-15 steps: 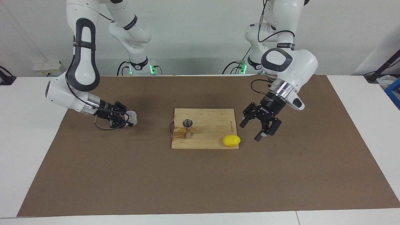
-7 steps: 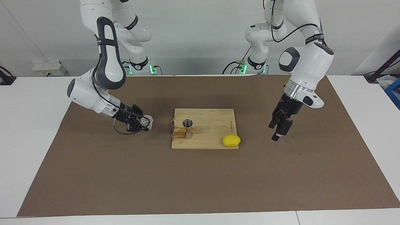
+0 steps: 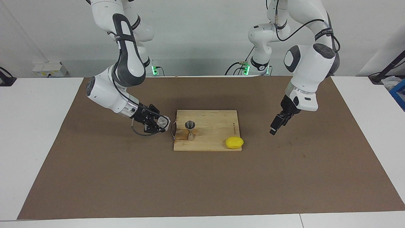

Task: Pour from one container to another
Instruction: 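Withdraw the left gripper while the right gripper lifts the glass toward the board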

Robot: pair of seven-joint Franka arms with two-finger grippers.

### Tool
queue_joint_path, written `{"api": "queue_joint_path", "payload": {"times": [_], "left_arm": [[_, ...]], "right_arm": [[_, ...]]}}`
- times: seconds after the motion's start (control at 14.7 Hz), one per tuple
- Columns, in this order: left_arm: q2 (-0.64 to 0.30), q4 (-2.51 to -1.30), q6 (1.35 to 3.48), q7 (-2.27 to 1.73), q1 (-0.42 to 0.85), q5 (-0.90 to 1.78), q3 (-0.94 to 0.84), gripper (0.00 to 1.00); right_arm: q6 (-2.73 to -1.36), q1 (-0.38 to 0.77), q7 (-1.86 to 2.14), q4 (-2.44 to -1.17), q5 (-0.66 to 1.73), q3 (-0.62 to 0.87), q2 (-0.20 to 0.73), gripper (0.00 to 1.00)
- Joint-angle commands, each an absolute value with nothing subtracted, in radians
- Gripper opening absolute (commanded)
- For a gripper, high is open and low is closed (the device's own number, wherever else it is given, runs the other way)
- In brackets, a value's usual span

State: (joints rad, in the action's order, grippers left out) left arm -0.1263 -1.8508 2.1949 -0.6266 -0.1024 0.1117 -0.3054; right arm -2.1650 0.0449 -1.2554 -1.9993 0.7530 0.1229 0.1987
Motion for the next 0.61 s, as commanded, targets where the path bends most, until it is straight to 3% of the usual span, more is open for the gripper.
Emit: {"api": "queue_joint_path", "payload": {"times": [0.0, 0.27, 0.54], "left_arm": [[-0.089, -1.844, 2.085, -0.389, -0.106, 0.094, -0.255, 1.0], [-0.077, -1.78, 1.912, -0.096, -0.006, 0.094, -0.079, 1.0], [-0.064, -1.646, 1.694, -0.005, -0.011, 0.081, -0.066, 1.0]], "right_arm": [[-2.189, 0.093, -1.359, -1.938, 0.658, 0.121, 0.23, 0.0], [-2.189, 0.127, -1.454, -1.892, 0.5, 0.123, 0.25, 0.0], [-2.187, 0.126, -1.468, -1.861, 0.5, 0.123, 0.262, 0.0]]}}
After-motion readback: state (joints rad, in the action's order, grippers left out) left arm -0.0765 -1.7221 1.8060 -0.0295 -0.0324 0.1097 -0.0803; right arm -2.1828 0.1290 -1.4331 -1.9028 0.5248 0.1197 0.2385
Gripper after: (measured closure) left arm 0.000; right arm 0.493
